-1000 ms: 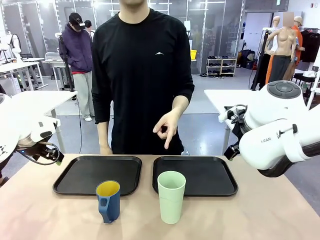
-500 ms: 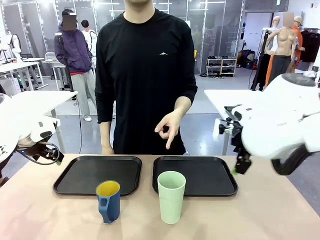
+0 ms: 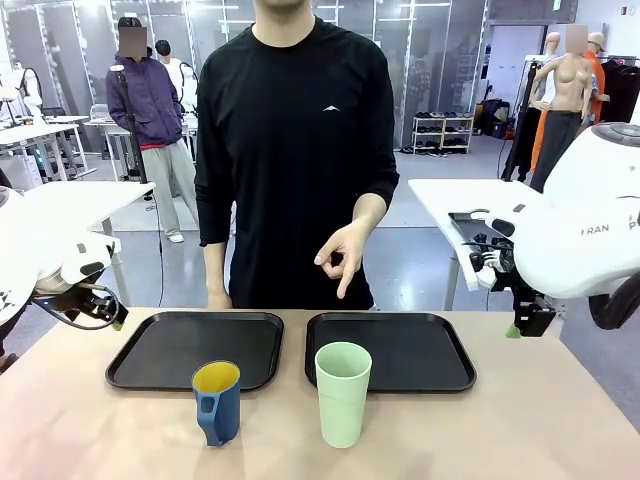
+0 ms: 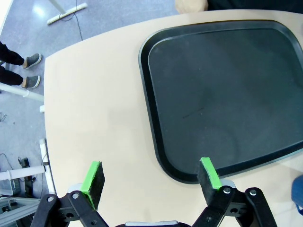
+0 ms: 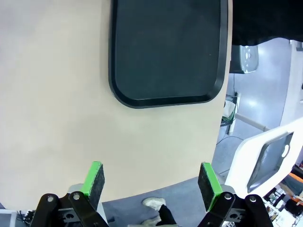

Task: Sort and store the cups by type.
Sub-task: Pick up the Reusable plastic cup.

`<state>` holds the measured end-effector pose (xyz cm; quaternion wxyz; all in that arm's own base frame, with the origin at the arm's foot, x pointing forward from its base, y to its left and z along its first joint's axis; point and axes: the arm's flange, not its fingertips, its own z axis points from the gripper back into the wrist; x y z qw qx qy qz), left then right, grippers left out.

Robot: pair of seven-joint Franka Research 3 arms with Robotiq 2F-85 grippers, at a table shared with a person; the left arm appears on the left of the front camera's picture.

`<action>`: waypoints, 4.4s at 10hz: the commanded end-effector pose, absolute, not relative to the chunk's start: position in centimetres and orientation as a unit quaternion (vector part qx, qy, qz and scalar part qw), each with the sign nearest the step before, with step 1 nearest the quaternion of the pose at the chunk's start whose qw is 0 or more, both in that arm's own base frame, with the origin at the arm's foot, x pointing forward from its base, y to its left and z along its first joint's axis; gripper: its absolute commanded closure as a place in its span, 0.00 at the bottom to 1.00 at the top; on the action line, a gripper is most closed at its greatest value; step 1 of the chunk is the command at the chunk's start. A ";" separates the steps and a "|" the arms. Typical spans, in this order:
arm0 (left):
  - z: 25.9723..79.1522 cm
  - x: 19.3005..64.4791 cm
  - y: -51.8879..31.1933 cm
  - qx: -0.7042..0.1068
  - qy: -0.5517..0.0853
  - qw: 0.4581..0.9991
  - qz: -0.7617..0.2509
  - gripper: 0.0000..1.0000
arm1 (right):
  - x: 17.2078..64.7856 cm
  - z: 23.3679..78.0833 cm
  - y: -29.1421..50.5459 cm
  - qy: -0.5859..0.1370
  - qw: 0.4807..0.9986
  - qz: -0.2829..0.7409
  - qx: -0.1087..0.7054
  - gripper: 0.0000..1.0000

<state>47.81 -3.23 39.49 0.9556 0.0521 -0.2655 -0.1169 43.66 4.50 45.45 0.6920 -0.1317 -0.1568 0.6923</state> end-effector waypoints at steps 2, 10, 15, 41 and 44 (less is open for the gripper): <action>39.8 47.7 -3.3 0.053 -0.268 0.955 -0.116 0.00 | 43.7 45.4 4.5 -0.157 0.692 0.692 -0.132 0.00; 39.8 47.7 -3.3 0.053 -0.268 0.955 -0.116 0.00 | 42.6 40.0 5.5 -0.145 0.659 0.738 0.000 0.00; 39.8 47.7 -3.3 0.053 -0.268 0.955 -0.116 0.00 | 42.2 33.1 8.4 -0.243 0.605 0.733 0.192 0.00; 39.8 47.7 -3.3 0.053 -0.268 0.955 -0.116 0.00 | 43.8 23.6 14.3 -0.402 0.508 0.564 0.512 0.00; 39.8 47.7 -3.3 0.053 -0.268 0.955 -0.116 0.00 | 44.0 23.0 15.7 -0.408 0.501 0.550 0.529 0.00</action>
